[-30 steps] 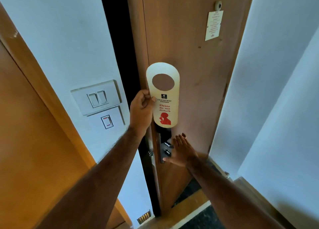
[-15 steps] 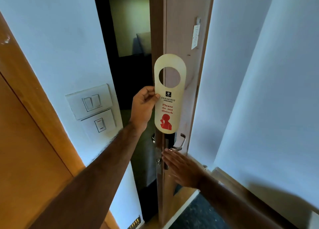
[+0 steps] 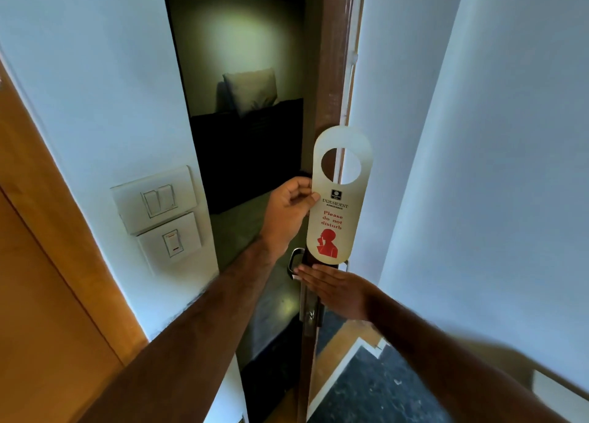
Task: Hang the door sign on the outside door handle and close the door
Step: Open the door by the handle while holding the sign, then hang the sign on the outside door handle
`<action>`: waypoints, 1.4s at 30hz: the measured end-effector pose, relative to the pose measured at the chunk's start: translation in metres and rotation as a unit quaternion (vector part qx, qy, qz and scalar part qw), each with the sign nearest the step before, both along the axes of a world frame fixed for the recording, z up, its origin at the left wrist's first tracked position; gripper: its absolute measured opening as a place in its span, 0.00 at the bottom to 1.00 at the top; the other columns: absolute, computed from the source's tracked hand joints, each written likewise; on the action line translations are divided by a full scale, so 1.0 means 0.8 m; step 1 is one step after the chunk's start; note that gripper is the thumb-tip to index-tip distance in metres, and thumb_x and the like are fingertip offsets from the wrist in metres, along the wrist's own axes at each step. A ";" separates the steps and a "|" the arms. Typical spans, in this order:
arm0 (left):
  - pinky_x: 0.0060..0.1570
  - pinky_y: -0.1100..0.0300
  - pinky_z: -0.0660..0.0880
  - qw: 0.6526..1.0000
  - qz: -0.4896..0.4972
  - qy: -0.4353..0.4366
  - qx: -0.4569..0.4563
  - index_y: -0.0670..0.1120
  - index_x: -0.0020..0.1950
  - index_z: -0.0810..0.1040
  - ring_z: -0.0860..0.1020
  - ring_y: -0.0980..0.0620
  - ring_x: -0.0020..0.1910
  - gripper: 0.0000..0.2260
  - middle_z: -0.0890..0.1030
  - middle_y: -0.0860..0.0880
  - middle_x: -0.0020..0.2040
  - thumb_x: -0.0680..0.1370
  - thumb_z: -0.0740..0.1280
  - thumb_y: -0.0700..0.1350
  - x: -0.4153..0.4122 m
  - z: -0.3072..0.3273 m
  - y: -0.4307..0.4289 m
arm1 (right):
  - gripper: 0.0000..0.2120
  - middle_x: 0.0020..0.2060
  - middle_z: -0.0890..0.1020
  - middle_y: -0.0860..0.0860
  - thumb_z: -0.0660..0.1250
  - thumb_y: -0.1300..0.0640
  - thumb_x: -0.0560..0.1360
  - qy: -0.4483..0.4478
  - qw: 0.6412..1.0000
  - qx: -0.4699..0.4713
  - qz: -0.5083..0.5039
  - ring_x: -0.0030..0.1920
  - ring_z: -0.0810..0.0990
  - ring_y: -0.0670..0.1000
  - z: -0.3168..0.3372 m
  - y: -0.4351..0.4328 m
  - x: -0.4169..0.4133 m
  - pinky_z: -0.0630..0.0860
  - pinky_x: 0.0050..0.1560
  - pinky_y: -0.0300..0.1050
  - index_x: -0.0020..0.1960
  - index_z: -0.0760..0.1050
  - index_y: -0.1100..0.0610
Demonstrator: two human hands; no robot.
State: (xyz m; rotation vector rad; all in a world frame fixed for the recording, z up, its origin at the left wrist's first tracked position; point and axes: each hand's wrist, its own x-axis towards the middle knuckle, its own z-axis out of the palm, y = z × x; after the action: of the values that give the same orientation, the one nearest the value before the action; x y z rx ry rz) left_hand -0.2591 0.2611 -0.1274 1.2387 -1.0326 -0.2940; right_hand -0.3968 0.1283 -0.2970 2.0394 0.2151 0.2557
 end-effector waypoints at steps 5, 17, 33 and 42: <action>0.53 0.53 0.82 0.999 -0.014 0.038 -0.015 0.41 0.54 0.79 0.83 0.48 0.52 0.07 0.84 0.43 0.52 0.80 0.64 0.32 0.005 -0.007 -0.004 | 0.34 0.85 0.56 0.57 0.64 0.56 0.82 -0.001 1.000 0.010 0.004 0.86 0.53 0.56 0.006 -0.014 -0.030 0.47 0.83 0.53 0.85 0.58 0.60; 0.38 0.51 0.78 0.978 0.069 0.157 0.117 0.47 0.58 0.79 0.80 0.41 0.44 0.09 0.82 0.42 0.47 0.81 0.64 0.48 0.028 -0.119 -0.047 | 0.34 0.87 0.48 0.53 0.54 0.54 0.84 -0.011 1.000 -0.021 -0.001 0.86 0.35 0.54 -0.005 -0.081 -0.097 0.34 0.84 0.50 0.87 0.50 0.58; 0.50 0.65 0.72 0.922 0.053 -0.070 0.377 0.39 0.65 0.77 0.79 0.51 0.51 0.13 0.80 0.42 0.60 0.82 0.59 0.38 0.046 -0.272 -0.122 | 0.36 0.85 0.35 0.59 0.45 0.47 0.86 -0.046 0.997 -0.066 0.023 0.85 0.32 0.57 -0.033 -0.144 -0.144 0.35 0.85 0.44 0.85 0.34 0.64; 0.59 0.52 0.77 0.883 0.020 -0.126 0.453 0.40 0.61 0.81 0.80 0.40 0.59 0.12 0.82 0.39 0.59 0.82 0.64 0.43 0.047 -0.303 -0.179 | 0.33 0.85 0.38 0.58 0.39 0.52 0.84 -0.023 0.994 0.088 0.068 0.86 0.34 0.53 -0.023 -0.150 -0.151 0.31 0.84 0.50 0.85 0.37 0.65</action>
State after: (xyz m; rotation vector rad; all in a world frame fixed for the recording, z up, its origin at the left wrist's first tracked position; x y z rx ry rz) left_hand -0.2219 0.1179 -0.3701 2.1855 -1.1210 -0.6403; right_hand -0.5177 0.0085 -0.3153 2.1939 0.3128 0.4192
